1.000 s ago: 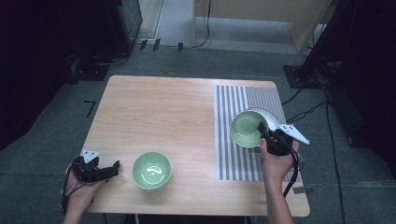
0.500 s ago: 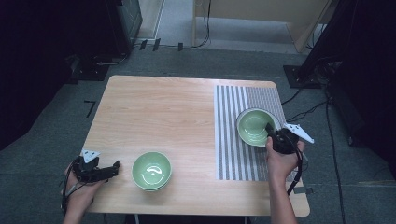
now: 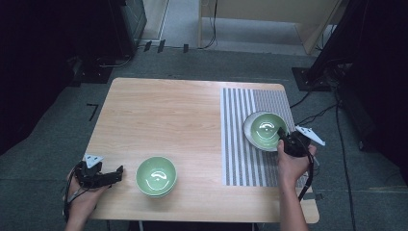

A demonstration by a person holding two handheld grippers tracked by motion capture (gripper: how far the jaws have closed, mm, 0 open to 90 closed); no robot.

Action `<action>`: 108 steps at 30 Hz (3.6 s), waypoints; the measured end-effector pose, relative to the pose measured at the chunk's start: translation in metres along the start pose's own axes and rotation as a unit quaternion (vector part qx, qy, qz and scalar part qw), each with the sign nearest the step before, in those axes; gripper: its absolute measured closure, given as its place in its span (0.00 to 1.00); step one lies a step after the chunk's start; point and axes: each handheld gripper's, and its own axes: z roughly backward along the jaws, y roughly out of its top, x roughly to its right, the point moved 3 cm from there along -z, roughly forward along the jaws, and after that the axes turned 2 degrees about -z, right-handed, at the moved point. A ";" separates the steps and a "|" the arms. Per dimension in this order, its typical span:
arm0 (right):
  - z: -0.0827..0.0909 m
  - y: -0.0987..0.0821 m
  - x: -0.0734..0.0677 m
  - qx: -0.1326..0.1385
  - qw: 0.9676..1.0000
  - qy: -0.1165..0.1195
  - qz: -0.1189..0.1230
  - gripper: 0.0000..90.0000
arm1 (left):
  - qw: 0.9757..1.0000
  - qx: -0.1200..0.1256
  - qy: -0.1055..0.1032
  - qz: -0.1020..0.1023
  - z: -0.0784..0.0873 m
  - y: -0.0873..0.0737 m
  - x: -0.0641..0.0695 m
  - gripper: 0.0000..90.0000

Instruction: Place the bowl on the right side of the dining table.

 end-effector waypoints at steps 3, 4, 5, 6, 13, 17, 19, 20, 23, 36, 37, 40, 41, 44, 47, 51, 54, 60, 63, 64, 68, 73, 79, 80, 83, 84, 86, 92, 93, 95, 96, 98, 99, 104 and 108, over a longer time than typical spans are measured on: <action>-0.004 -0.001 0.003 -0.003 1.000 -0.005 -0.003 0.95 | 1.000 0.000 0.000 0.000 0.000 0.000 0.000 0.00; -0.006 -0.001 0.004 -0.003 1.000 -0.006 -0.003 0.94 | 1.000 0.000 0.000 0.000 0.000 0.000 0.000 0.00; -0.007 -0.002 0.005 -0.004 1.000 -0.007 -0.004 0.95 | 1.000 0.000 0.000 0.000 0.000 0.000 0.000 0.00; -0.008 -0.002 0.006 -0.006 1.000 -0.009 -0.004 0.95 | 1.000 0.000 0.000 0.000 0.000 0.000 0.000 0.00; -0.015 -0.005 0.011 -0.013 1.000 -0.018 -0.010 0.95 | 1.000 0.000 0.000 0.000 0.000 0.000 0.000 0.00; -0.019 -0.007 0.012 -0.017 0.999 -0.023 -0.015 0.95 | 1.000 0.000 0.000 0.000 0.000 0.000 0.000 0.00; -0.020 -0.007 0.012 -0.018 0.999 -0.026 -0.016 0.94 | 1.000 0.000 0.000 0.000 0.000 0.000 0.000 0.00; -0.021 -0.008 0.012 -0.020 0.999 -0.027 -0.018 0.94 | 1.000 0.000 0.000 0.000 0.000 0.000 0.000 0.00; -0.025 -0.009 0.011 -0.025 0.999 -0.029 -0.023 0.94 | 1.000 0.000 0.000 0.000 0.000 0.000 0.000 0.00; -0.033 -0.010 0.018 -0.043 0.997 -0.046 -0.051 0.94 | 1.000 0.000 0.000 0.000 0.000 0.000 0.000 0.00; -0.033 -0.009 0.018 -0.047 0.996 -0.047 -0.052 0.94 | 1.000 0.000 0.000 0.000 0.000 0.000 0.000 0.00; -0.033 -0.007 0.019 -0.053 0.996 -0.048 -0.054 0.94 | 1.000 0.000 0.000 0.000 0.000 0.000 0.000 0.00; -0.034 -0.006 0.020 -0.055 0.996 -0.047 -0.059 0.94 | 1.000 0.000 0.000 0.000 0.000 0.000 0.000 0.00; -0.036 -0.005 0.021 -0.059 0.995 -0.047 -0.070 0.93 | 1.000 0.000 0.000 0.000 0.000 0.000 0.000 0.00; -0.040 -0.002 0.020 -0.063 0.994 -0.047 -0.081 0.92 | 1.000 0.000 0.000 0.000 0.000 0.000 0.000 0.00; -0.043 0.003 0.018 -0.068 0.993 -0.050 -0.080 0.91 | 1.000 0.000 0.000 0.000 0.000 0.000 0.000 0.00; -0.044 0.004 0.017 -0.070 0.993 -0.051 -0.081 0.90 | 1.000 0.000 0.000 0.000 0.000 0.000 0.000 0.00; -0.047 0.004 0.021 -0.074 0.992 -0.051 -0.094 0.90 | 1.000 0.000 0.000 0.000 0.000 0.000 0.000 0.00; -0.048 0.003 0.022 -0.079 0.991 -0.046 -0.099 0.90 | 1.000 0.000 0.000 0.000 0.000 0.000 0.000 0.00; -0.048 0.003 0.023 -0.080 0.991 -0.044 -0.101 0.90 | 1.000 0.000 0.001 0.001 0.000 0.000 0.000 0.00; -0.049 0.003 0.024 -0.077 0.991 -0.045 -0.101 0.90 | 1.000 0.000 0.001 0.001 0.000 0.000 0.000 0.00; -0.050 0.002 0.026 -0.081 0.990 -0.042 -0.105 0.86 | 1.000 0.000 0.001 0.002 0.000 0.000 0.000 0.00; -0.045 0.008 0.028 -0.047 0.993 -0.014 -0.105 0.52 | 1.000 0.000 0.001 0.001 0.000 0.000 0.000 0.00; -0.043 0.009 0.028 -0.040 0.994 -0.020 -0.100 0.43 | 1.000 0.000 0.001 0.001 0.000 0.000 0.000 0.00; -0.039 0.012 0.029 -0.018 0.996 -0.028 -0.084 0.30 | 1.000 0.000 0.001 0.001 0.000 0.000 0.000 0.00; -0.038 0.012 0.029 -0.017 0.997 -0.041 -0.069 0.30 | 1.000 0.000 0.001 0.001 0.000 0.000 0.000 0.00; -0.037 0.012 0.029 -0.019 0.996 -0.062 -0.062 0.30 | 1.000 0.000 0.001 0.001 0.000 0.000 0.000 0.00; -0.030 0.010 0.027 -0.010 0.998 -0.043 -0.048 0.28 | 1.000 0.000 0.001 0.001 0.000 0.000 0.000 0.00; -0.029 0.010 0.026 -0.005 0.998 -0.039 -0.043 0.28 | 1.000 0.000 0.001 0.001 0.000 0.000 0.000 0.00; -0.027 0.009 0.024 0.001 0.999 -0.026 -0.035 0.26 | 1.000 0.000 0.001 0.001 0.000 0.000 0.000 0.00; -0.026 0.008 0.023 0.005 0.999 -0.021 -0.030 0.24 | 1.000 0.000 0.001 0.001 0.000 0.000 0.000 0.00; -0.023 0.007 0.022 0.009 1.000 -0.014 -0.026 0.21 | 1.000 0.000 0.001 0.001 0.000 0.000 0.000 0.00; -0.023 0.007 0.022 0.009 0.999 -0.015 -0.027 0.20 | 1.000 0.000 0.001 0.001 0.000 0.000 0.000 0.00; -0.019 0.005 0.021 0.010 1.000 -0.013 -0.022 0.18 | 1.000 0.000 0.001 0.001 0.000 0.000 0.000 0.00; -0.017 0.002 0.018 0.006 1.000 -0.004 -0.006 0.18 | 1.000 0.000 0.001 0.001 0.000 0.000 0.000 0.00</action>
